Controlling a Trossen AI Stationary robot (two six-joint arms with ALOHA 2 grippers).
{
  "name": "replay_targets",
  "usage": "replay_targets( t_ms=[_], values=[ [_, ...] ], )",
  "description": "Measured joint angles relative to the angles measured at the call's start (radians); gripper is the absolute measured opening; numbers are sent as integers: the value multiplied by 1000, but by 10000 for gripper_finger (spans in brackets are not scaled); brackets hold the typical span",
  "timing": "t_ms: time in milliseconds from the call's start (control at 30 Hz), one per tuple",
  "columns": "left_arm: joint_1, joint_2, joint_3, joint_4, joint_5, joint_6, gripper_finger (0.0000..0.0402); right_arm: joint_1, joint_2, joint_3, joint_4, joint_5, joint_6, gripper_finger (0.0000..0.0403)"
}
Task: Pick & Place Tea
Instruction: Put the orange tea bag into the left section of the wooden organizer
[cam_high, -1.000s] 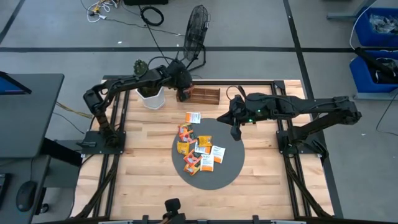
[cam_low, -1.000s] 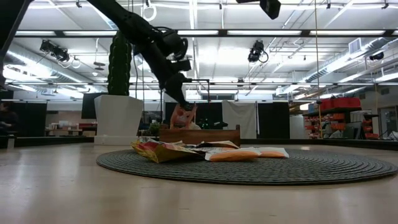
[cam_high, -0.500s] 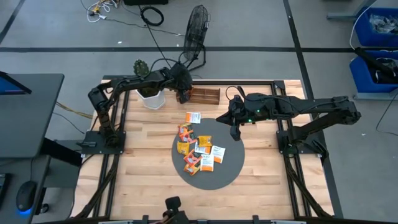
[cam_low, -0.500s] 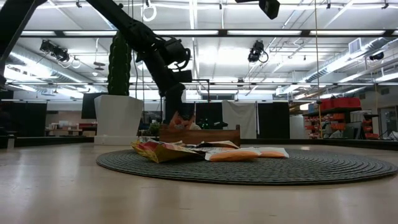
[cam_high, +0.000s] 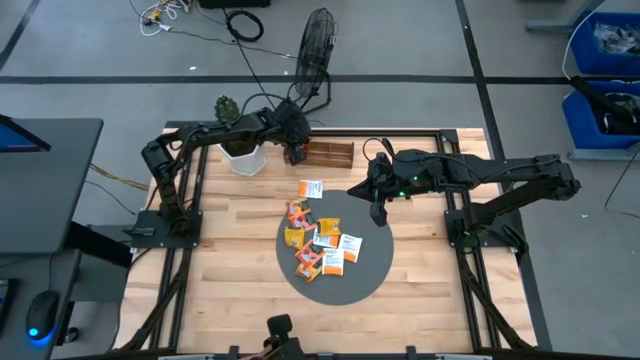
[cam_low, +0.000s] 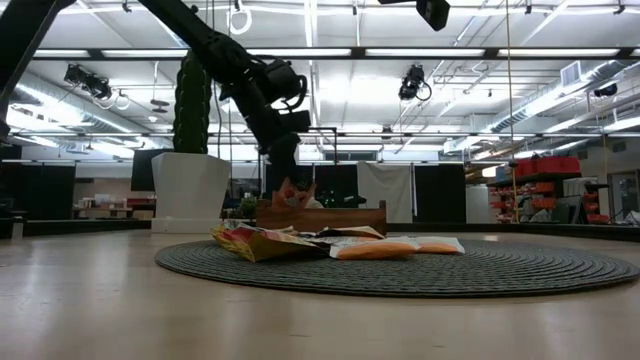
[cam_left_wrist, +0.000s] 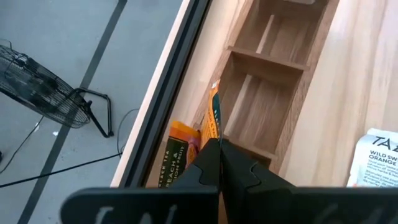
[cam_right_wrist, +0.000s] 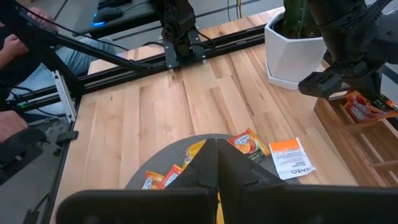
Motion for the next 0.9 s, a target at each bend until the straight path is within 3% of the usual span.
replay_targets(
  t_ms=[900],
  values=[
    [-24, 44, -1, -33, -3, -10, 3, 0, 0, 0, 2, 0, 0, 2]
  ],
)
